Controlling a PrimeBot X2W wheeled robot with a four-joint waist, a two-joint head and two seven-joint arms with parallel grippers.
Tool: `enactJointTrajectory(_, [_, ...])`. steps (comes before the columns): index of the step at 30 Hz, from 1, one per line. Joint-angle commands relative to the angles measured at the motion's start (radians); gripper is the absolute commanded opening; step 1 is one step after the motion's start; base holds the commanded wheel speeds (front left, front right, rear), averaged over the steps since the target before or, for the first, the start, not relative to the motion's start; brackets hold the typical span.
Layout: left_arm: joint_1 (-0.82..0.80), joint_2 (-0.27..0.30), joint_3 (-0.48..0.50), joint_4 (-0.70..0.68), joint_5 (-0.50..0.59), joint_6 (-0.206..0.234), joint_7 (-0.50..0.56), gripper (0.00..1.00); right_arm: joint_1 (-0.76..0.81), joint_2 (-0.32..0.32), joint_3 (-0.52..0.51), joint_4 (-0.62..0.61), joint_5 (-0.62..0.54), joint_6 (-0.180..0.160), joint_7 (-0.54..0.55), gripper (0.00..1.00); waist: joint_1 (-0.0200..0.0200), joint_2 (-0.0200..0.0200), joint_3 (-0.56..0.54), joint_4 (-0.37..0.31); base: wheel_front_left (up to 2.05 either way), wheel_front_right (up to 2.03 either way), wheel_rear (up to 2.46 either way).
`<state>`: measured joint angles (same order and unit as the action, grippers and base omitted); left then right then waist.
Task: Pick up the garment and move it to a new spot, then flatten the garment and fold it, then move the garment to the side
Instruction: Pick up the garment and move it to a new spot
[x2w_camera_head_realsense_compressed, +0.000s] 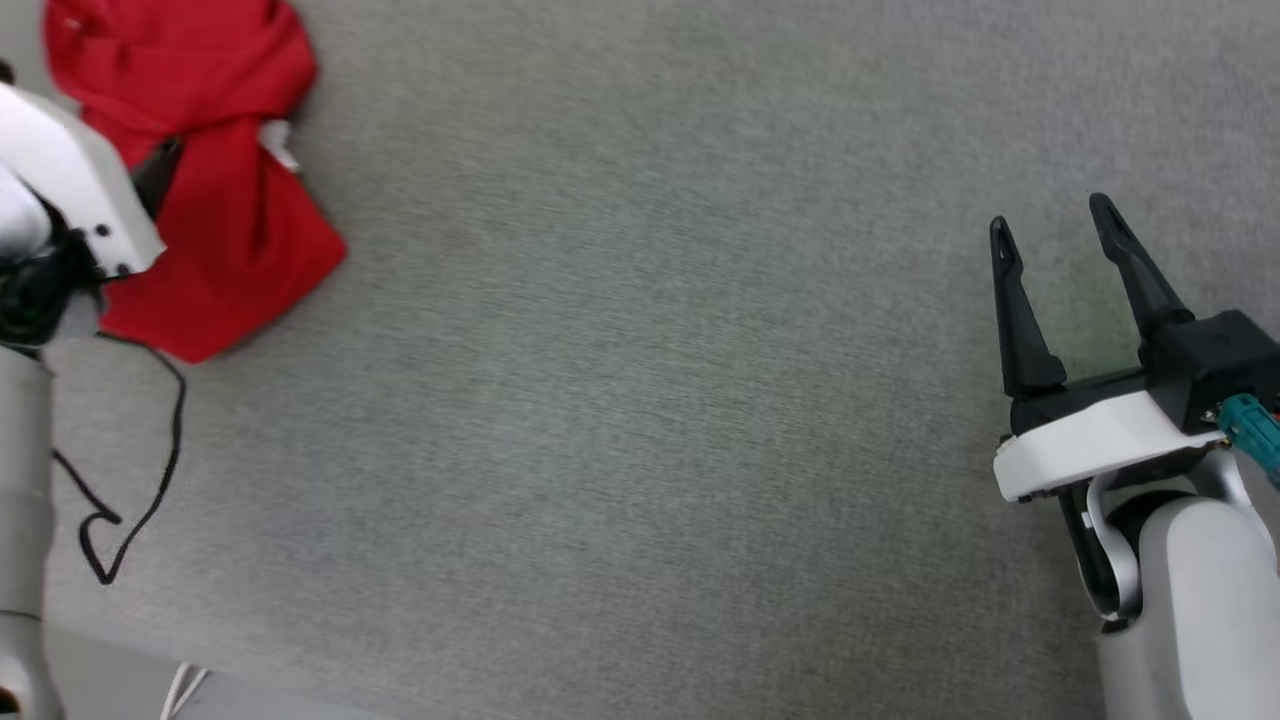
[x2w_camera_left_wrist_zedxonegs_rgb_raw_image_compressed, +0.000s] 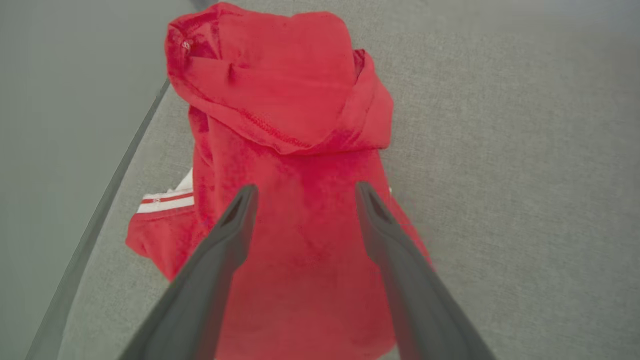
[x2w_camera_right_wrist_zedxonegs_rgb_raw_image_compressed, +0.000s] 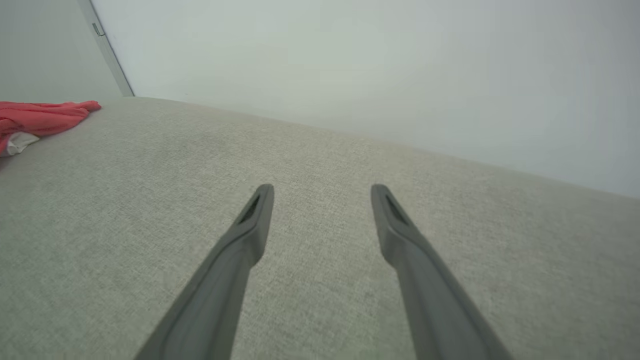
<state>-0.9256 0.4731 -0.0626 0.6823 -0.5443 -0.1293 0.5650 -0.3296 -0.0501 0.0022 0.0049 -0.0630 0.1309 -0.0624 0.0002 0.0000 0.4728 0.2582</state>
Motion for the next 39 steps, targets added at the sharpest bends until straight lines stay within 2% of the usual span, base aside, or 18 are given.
enactJointTrajectory(1, [-0.019, 0.016, -0.002, 0.022, -0.005, -0.002, 0.029, 1.00, -0.021, -0.001, 0.003, 0.002, -0.004, 0.000, -0.007, 1.00, -0.0002, 0.0000, 0.057, -0.050, 0.00, 0.00, 0.00])
enactJointTrajectory(7, [-0.014, 0.041, 0.017, 0.146, -0.070, -0.002, 0.178, 1.00, -0.051, 0.000, 0.024, 0.019, -0.001, 0.000, -0.020, 1.00, -0.0002, 0.0000, 0.092, -0.082, 0.00, 0.00, 0.00])
enactJointTrajectory(11, [0.023, 0.013, 0.023, 0.221, -0.110, 0.006, 0.258, 1.00, -0.060, 0.000, 0.025, 0.025, -0.001, 0.000, -0.027, 1.00, -0.0002, 0.0000, 0.091, -0.096, 0.00, 0.00, 0.00])
enactJointTrajectory(12, [0.031, 0.004, 0.026, 0.235, -0.121, 0.009, 0.272, 0.88, -0.060, 0.000, 0.023, 0.025, -0.001, 0.000, -0.029, 1.00, -0.0002, 0.0000, 0.089, -0.098, 0.00, 0.00, 0.00])
enactJointTrajectory(14, [0.039, -0.003, 0.030, 0.241, -0.127, 0.009, 0.259, 0.00, -0.060, 0.000, 0.020, 0.028, 0.001, 0.000, -0.031, 1.00, -0.0002, 0.0000, 0.081, -0.099, 0.00, 0.00, 0.00])
enactJointTrajectory(19, [0.028, 0.013, 0.028, 0.232, -0.110, 0.009, 0.197, 0.00, -0.048, 0.000, 0.016, 0.040, 0.006, 0.000, -0.034, 1.00, -0.0002, 0.0000, 0.038, -0.097, 0.00, 0.00, 0.00])
enactJointTrajectory(23, [-0.002, 0.061, 0.016, 0.194, -0.059, 0.016, 0.058, 0.00, -0.022, 0.000, 0.013, 0.058, 0.021, 0.000, -0.041, 1.00, -0.0002, 0.0000, -0.018, -0.094, 0.00, 0.00, 0.00])
enactJointTrajectory(29, [-0.024, 0.077, -0.022, 0.150, 0.026, 0.023, -0.158, 0.00, 0.031, 0.000, -0.003, 0.084, 0.050, 0.000, -0.052, 1.00, -0.0002, 0.0000, -0.135, -0.087, 0.00, 0.00, 0.00])
enactJointTrajectory(36, [-0.032, 0.062, -0.062, 0.083, 0.104, 0.032, -0.419, 0.00, 0.097, 0.000, -0.023, 0.084, 0.086, 0.000, -0.060, 1.00, -0.0002, 0.0000, -0.268, -0.096, 0.00, 0.00, 0.00])
enactJointTrajectory(39, [-0.024, 0.031, -0.074, 0.056, 0.109, 0.031, -0.502, 0.00, 0.128, 0.000, -0.026, 0.080, 0.107, 0.000, -0.057, 1.00, -0.0002, 0.0000, -0.322, -0.107, 0.00, 0.00, 0.00])
